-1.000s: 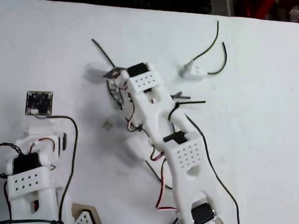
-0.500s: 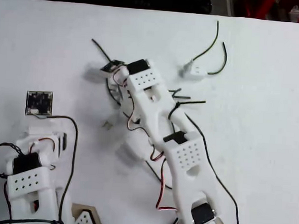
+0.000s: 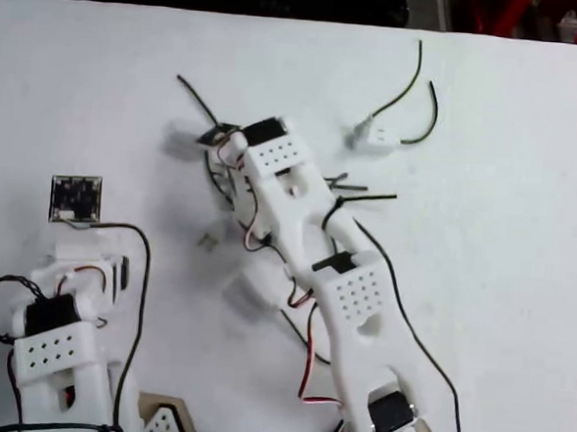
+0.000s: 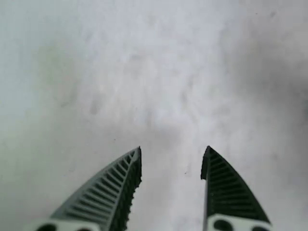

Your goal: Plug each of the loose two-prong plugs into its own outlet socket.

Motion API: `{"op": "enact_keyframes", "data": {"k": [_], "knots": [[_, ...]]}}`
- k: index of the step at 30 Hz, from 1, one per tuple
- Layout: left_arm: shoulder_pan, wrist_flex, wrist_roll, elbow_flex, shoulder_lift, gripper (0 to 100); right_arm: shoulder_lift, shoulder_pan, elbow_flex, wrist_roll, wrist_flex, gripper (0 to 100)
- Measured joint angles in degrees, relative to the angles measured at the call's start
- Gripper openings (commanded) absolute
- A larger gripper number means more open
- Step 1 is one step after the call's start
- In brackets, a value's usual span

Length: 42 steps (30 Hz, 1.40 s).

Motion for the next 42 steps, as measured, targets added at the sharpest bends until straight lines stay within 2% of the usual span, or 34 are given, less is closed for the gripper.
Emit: {"op": "enact_keyframes", "data": {"k": [7,22,30,36,42], "knots": [[0.00,0.00,0.00,0.00,0.00,21,0.00,0.00,-0.09,0.00,0.18,9.1],[0.00,0.00,0.00,0.00,0.00,21,-0.18,0.70,1.23,0.00,0.18,8.6],[0.00,0.00,0.00,0.00,0.00,21,-0.35,0.70,1.32,0.00,0.18,3.9],[0.00,0.00,0.00,0.00,0.00,21,-1.32,0.70,2.73,0.00,0.18,10.5],[0.00,0.00,0.00,0.00,0.00,21,-3.43,0.70,6.15,0.00,0.18,5.7]]}}
